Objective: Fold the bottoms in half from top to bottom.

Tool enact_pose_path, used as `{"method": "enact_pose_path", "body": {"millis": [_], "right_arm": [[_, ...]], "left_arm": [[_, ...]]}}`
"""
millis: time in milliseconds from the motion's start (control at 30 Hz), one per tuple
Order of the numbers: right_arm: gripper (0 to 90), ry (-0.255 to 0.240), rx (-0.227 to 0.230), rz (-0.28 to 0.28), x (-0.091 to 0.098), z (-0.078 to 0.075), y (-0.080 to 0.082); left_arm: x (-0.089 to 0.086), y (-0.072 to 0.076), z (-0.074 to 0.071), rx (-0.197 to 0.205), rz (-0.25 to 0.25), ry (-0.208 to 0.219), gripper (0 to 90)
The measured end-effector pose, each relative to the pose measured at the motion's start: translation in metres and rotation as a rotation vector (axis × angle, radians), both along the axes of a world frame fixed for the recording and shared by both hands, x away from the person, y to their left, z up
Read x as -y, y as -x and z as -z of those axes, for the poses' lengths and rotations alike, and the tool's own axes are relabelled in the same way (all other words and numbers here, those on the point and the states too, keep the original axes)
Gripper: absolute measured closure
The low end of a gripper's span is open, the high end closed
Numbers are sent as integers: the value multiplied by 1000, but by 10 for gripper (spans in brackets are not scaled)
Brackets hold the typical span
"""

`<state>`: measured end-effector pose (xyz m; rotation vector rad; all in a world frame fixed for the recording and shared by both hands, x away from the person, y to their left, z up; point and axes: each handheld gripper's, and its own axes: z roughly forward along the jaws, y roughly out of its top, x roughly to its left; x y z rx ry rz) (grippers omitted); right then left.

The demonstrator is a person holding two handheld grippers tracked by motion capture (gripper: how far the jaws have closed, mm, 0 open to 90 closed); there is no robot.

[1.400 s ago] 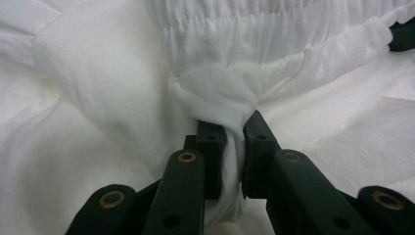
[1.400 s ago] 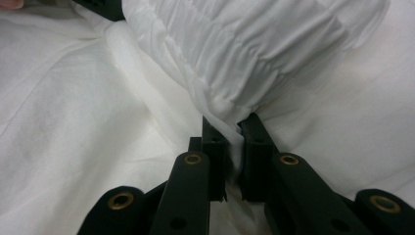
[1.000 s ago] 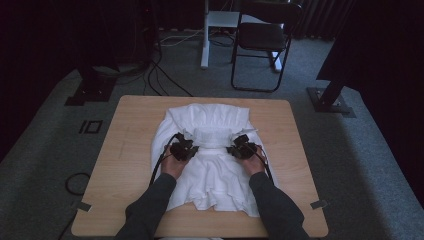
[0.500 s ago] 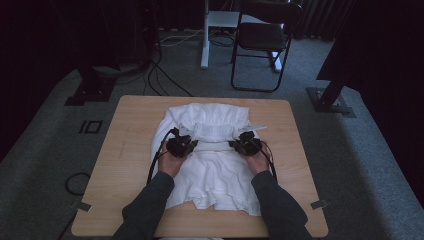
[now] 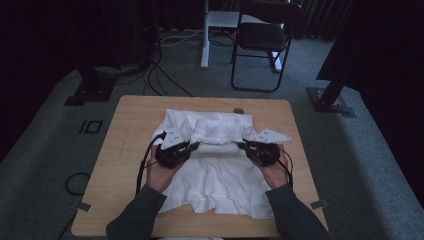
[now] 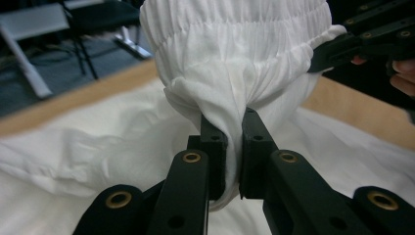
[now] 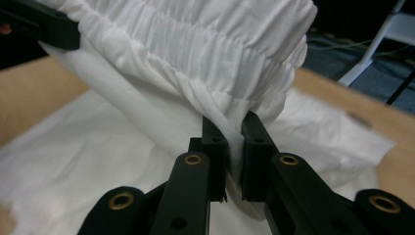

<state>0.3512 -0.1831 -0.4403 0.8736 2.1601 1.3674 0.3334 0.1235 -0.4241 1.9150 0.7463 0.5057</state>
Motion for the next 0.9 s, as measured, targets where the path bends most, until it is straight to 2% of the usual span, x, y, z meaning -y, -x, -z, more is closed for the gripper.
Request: {"method": "enact_pose_path", "body": {"millis": [33,100,167,200,233,267,300,333,367,400,433,467,533,633,733,800,833,900], "right_arm": [[832,10,-12,-6,0,7,6],[830,41,-48,-18,1,24,15],[829,60,-95,-28,1,44,20],[829,72,-119,-28,1,54,21],[828,78,-142,-30,1,63,21],[827,84,-165,-31,1,71,22],[826,88,-185,-31,1,79,22],[826,88,-185,-31,1,79,22],[818,111,-219,-30,-1,92,23],[808,122,-228,-29,-2,95,23],[785,132,-242,-30,-3,98,23],[746,140,-249,-30,-3,100,23],[610,143,-260,-12,-2,100,22],[477,86,-258,-21,7,90,24],[435,15,-218,-23,19,73,25],[452,-22,-193,7,26,63,19],[548,-35,-188,29,28,60,14],[732,-32,-203,56,28,57,0]], "left_arm": [[0,9,15,-24,18,-18,834],[1,13,33,-64,31,-40,829],[2,13,61,-129,39,-62,824],[2,13,61,-129,39,-62,822],[3,13,84,-190,40,-70,820],[3,13,84,-190,40,-70,816],[4,13,100,-228,38,-81,810],[4,13,100,-228,38,-81,802],[5,11,118,-285,32,-106,770],[5,11,118,-285,32,-106,749],[4,8,127,-340,27,-101,717],[2,8,127,-351,30,-78,687],[-1,10,120,-338,23,-68,610],[-10,13,105,-303,24,-32,545],[-23,7,86,-266,-2,29,534],[-28,-3,77,-258,-42,41,593],[-28,-8,75,-257,-57,37,679],[-26,-24,72,-282,-74,42,819]]}}
